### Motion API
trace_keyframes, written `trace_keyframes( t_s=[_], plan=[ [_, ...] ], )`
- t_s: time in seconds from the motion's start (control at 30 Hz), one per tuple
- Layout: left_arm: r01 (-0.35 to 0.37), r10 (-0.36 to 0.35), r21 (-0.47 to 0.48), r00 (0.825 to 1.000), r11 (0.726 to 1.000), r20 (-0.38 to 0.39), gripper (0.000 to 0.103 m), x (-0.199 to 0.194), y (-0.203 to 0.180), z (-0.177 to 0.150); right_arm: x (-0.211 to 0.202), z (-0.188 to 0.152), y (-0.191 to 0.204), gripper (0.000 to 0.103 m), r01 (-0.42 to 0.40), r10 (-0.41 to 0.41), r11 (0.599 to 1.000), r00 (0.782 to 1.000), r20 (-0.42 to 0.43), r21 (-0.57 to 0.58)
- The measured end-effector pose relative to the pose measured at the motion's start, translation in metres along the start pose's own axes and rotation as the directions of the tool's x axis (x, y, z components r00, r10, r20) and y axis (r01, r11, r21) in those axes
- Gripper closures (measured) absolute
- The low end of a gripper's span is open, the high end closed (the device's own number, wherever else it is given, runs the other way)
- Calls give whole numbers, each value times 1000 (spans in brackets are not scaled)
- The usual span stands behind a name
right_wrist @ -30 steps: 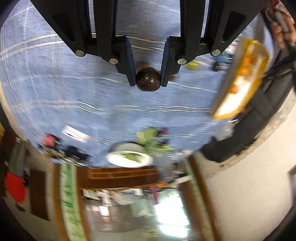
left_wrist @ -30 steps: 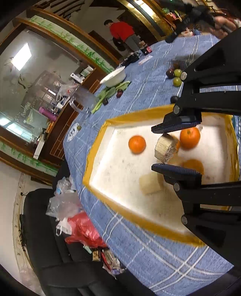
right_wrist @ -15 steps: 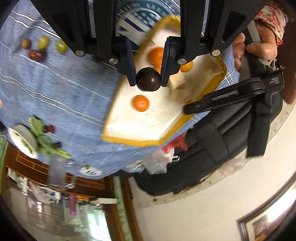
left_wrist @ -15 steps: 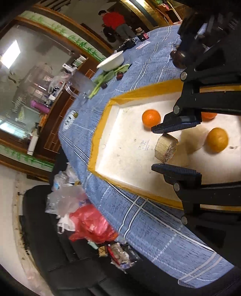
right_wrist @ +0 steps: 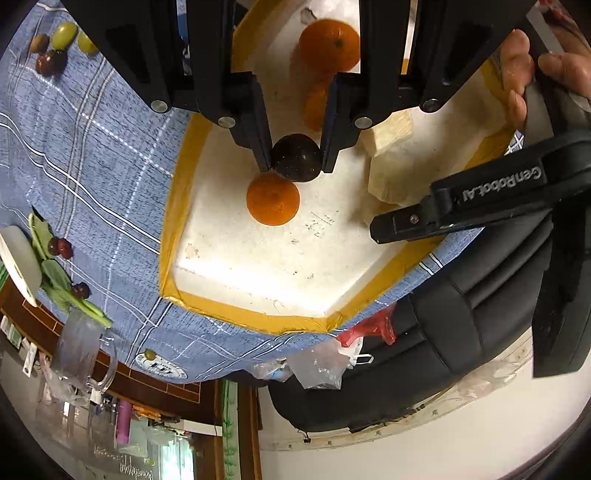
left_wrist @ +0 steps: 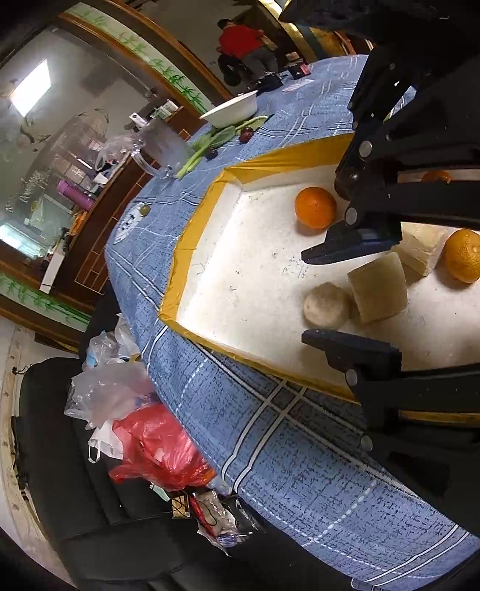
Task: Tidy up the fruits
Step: 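Carry cube and passion fruit into the tray and open both tools, then move both tools back to the remaining fruit beside the tray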
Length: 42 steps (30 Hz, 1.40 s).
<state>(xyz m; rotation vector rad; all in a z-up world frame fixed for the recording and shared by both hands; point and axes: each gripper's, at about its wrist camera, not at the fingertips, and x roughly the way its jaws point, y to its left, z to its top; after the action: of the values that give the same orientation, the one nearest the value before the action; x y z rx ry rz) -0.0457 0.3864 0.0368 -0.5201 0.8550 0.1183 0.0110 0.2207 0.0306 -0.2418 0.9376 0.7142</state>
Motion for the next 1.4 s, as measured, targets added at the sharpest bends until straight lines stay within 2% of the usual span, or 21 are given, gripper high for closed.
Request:
trace_keyframes(
  t_s=[0.03,0.13,0.23,0.33,0.4,0.47,0.53,0.7,0.9,1.03,1.27,1.4],
  plan=[
    [3,-3,-6,1000,1000,4,57,-1,1,0,1,1,1,74,0,0,1000,1000,-1,-7],
    [27,-26,-40,1000,999,16,46,-8,3,-2,6,2,2,73,14,-14,999,1000,-1,-35],
    [43,-42,-52,999,998,19,40,-16,2,-4,10,1,-4,73,-7,7,1000,1000,-13,-8],
    [15,-12,-49,999,999,45,33,-28,0,-5,9,-1,-8,72,-25,25,1000,1000,-3,4],
    [7,-2,-68,997,998,77,32,-40,2,-5,5,-4,-8,72,-38,38,999,999,4,5],
    [13,-4,-93,995,996,100,31,-50,4,-7,-1,-6,-10,59,-47,47,999,999,17,15],
    [16,-2,-109,992,994,127,30,-62,4,-11,-11,-9,-12,55,-50,49,998,998,46,23],
    [0,17,-99,986,995,164,28,-81,-9,-20,-53,-22,-25,54,-49,39,996,989,139,69],
    [3,2,-25,983,1000,182,26,-101,-45,-35,-102,-47,-45,48,0,-23,995,974,224,101],
    [-11,13,-11,980,1000,198,24,-112,-58,-44,-119,-70,-63,46,30,-60,991,970,234,133],
    [-42,50,-36,970,998,240,22,-138,-72,-57,-136,-106,-91,46,32,-74,983,970,232,181],
    [-35,34,2,970,999,239,21,-142,-88,-65,-148,-119,-102,46,40,-91,979,963,254,201]
  ],
)
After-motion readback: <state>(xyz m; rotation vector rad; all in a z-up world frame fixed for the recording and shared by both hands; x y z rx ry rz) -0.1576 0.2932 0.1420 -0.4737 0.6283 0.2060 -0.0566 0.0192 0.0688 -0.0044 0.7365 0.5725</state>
